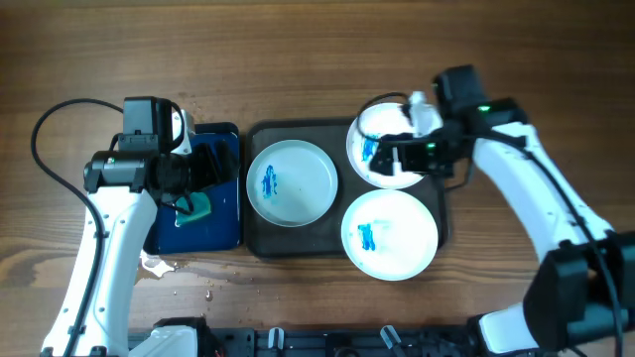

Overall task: Clean dirty plates on tray and stack at the side
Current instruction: 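Reach the right gripper to the rim of the left white plate, then grasp the green sponge with the left gripper and soak it in water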

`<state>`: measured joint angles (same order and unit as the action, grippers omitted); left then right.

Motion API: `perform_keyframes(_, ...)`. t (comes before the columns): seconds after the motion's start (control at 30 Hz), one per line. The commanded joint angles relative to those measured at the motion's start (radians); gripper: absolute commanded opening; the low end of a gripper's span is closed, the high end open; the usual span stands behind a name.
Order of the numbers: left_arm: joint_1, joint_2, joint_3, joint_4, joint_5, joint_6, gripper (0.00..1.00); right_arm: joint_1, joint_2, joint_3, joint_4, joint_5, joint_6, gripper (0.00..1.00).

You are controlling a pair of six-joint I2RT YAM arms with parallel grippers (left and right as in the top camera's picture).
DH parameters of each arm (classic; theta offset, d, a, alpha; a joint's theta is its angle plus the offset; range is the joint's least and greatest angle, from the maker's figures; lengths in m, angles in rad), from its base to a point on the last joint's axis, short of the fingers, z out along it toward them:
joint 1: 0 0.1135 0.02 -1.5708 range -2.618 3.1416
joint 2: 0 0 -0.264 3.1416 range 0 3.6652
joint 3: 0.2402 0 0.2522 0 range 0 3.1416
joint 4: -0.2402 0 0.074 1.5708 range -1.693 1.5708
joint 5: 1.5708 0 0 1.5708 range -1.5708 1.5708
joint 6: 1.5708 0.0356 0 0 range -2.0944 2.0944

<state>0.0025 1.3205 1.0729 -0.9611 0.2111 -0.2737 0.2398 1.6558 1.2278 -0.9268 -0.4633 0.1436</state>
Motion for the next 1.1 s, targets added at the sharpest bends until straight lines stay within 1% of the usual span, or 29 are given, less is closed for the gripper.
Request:
perform_keyframes(0.0, 0.000, 0.000, 0.018, -0.009, 0.017, 0.087, 1.00, 0.119, 0.077, 0.018, 0.108, -0.086, 0.025, 1.00)
perform_keyframes(0.07, 0.000, 0.000, 0.023, -0.042, 0.022, 0.092, 1.00, 0.173, 0.105, 0.018, 0.153, -0.093, 0.025, 0.99)
perform_keyframes(0.1, 0.005, 0.000, 0.037, -0.093, 0.001, 0.113, 1.00, 0.194, 0.116, 0.018, 0.171, -0.092, 0.024, 1.00)
perform_keyframes(0.13, 0.017, 0.000, 0.045, -0.127, -0.045, 0.109, 1.00, 0.202, 0.121, 0.018, 0.180, -0.092, 0.025, 1.00)
perform_keyframes(0.17, 0.057, 0.000, 0.051, -0.178, -0.101, 0.086, 1.00, 0.206, 0.121, 0.018, 0.186, -0.092, 0.024, 1.00)
perform_keyframes(0.23, 0.109, 0.002, 0.051, -0.200, -0.076, 0.066, 1.00, 0.206, 0.121, 0.018, 0.192, -0.092, 0.021, 1.00)
perform_keyframes(0.3, 0.182, 0.003, 0.054, -0.195, -0.060, 0.087, 1.00, 0.206, 0.123, 0.018, 0.214, -0.084, 0.020, 1.00)
perform_keyframes(0.37, 0.253, 0.021, 0.074, -0.186, 0.050, 0.119, 1.00, 0.206, 0.129, 0.018, 0.243, -0.084, 0.021, 1.00)
perform_keyframes(0.4, 0.272, 0.046, 0.092, -0.187, 0.089, 0.138, 1.00, 0.206, 0.143, 0.018, 0.255, -0.084, 0.021, 1.00)
perform_keyframes(0.47, 0.275, 0.084, 0.104, -0.189, 0.096, 0.140, 1.00, 0.206, 0.204, 0.018, 0.269, -0.052, 0.067, 1.00)
perform_keyframes(0.53, 0.272, 0.108, 0.104, -0.188, 0.096, 0.142, 1.00, 0.206, 0.277, 0.018, 0.280, -0.059, 0.069, 0.99)
perform_keyframes(0.57, 0.270, 0.116, 0.104, -0.188, 0.095, 0.156, 1.00, 0.206, 0.315, 0.018, 0.286, -0.059, 0.071, 0.92)
perform_keyframes(0.63, 0.271, 0.122, 0.104, -0.188, 0.095, 0.159, 1.00, 0.206, 0.350, 0.018, 0.306, -0.058, 0.098, 0.84)
perform_keyframes(0.7, 0.270, 0.122, 0.104, -0.183, 0.095, 0.159, 1.00, 0.206, 0.372, 0.018, 0.341, -0.059, 0.151, 0.72)
perform_keyframes(0.73, 0.270, 0.122, 0.104, -0.182, 0.095, 0.159, 1.00, 0.206, 0.372, 0.018, 0.353, -0.067, 0.156, 0.68)
perform_keyframes(0.8, 0.270, 0.122, 0.104, -0.180, 0.095, 0.158, 1.00, 0.206, 0.372, 0.018, 0.368, -0.100, 0.155, 0.43)
perform_keyframes(0.87, 0.270, 0.122, 0.104, -0.176, 0.095, 0.158, 1.00, 0.206, 0.372, 0.018, 0.368, -0.100, 0.155, 0.24)
perform_keyframes(0.9, 0.270, 0.122, 0.104, -0.172, 0.095, 0.158, 1.00, 0.206, 0.372, 0.018, 0.367, -0.100, 0.155, 0.11)
perform_keyframes(0.93, 0.270, 0.122, 0.104, -0.171, 0.095, 0.158, 1.00, 0.206, 0.372, 0.018, 0.365, -0.100, 0.155, 0.06)
perform_keyframes(0.97, 0.270, 0.122, 0.104, -0.172, 0.095, 0.158, 1.00, 0.206, 0.372, 0.018, 0.364, -0.100, 0.155, 0.04)
perform_keyframes(1.07, 0.270, 0.122, 0.104, -0.177, 0.096, 0.155, 1.00, 0.206, 0.372, 0.018, 0.358, -0.100, 0.156, 0.04)
